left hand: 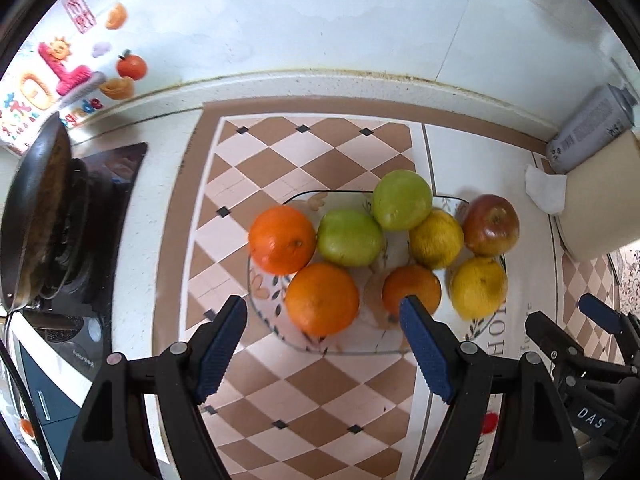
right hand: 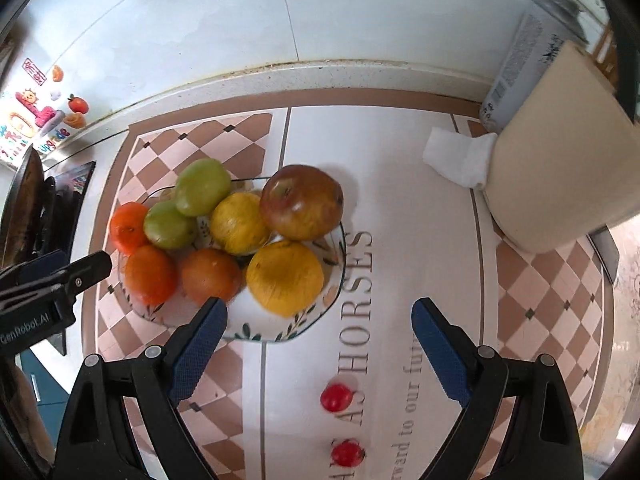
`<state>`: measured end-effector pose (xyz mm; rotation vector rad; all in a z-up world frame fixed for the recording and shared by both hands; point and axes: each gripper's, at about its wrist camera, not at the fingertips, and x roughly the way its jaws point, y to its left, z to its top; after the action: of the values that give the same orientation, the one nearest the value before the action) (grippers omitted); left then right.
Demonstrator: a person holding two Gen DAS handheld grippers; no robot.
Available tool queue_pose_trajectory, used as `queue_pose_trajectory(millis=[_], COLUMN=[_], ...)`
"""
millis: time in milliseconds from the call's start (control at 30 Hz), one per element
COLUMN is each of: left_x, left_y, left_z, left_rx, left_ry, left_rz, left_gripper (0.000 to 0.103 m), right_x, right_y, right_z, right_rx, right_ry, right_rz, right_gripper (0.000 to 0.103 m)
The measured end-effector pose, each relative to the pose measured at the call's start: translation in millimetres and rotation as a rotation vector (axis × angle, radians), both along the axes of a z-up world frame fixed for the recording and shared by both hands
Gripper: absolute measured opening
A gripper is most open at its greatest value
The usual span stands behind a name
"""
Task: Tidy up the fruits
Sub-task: 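Move both tools back toward the two cherry tomatoes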
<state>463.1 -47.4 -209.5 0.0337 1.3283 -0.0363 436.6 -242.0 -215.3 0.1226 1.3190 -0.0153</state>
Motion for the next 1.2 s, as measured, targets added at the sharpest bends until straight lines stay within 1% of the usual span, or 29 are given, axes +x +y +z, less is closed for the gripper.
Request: queue_pose_trajectory(millis=[200, 333, 433, 567, 667, 833, 1033, 1200], left_x=[-38, -63, -79, -96, -110, -132, -155, -167], left_y=[7, 12, 17, 23, 29, 35, 38, 36], left_z=[30, 48, 65, 84, 102, 127, 147, 157], left_rx=[-0.012, -0.02, -0.031, -0.057, -0.066, -0.06, -0.061, -0.085], left_ry=[-0.067, -0.107, -0.144, -0.167, -0.202, -0.255, -0.293, -0.292], left_rz=[-0.013, -0.011, -0.004, -0.002, -0.004, -0.005, -0.016, -0.034], left_gripper=[0.078, 0.078, 0.078, 0.078, 0.078, 0.078, 0.078, 0.078], right_x=[-34, -55, -75, -98, -116, -137, -161, -176], right_y=[3, 8, 14, 22, 27, 31, 34, 36], right_z=[28, 54, 77, 104, 123, 151, 183, 201], right_rx=[-0.006, -0.008, 0.01, 0.019, 0.032, 0.038, 0.034, 0.024], right_ry=[-0.055, -0.102, -0.138, -0.19, -0.226, -0.269, -0.322, -0.359], right_rz=[-0.012, -0.008, -0.001, 0.014, 0.017, 0.019, 0.027, 0.033], right_gripper=[0.096, 0.096, 0.096, 0.096, 0.096, 0.096, 0.096, 0.096])
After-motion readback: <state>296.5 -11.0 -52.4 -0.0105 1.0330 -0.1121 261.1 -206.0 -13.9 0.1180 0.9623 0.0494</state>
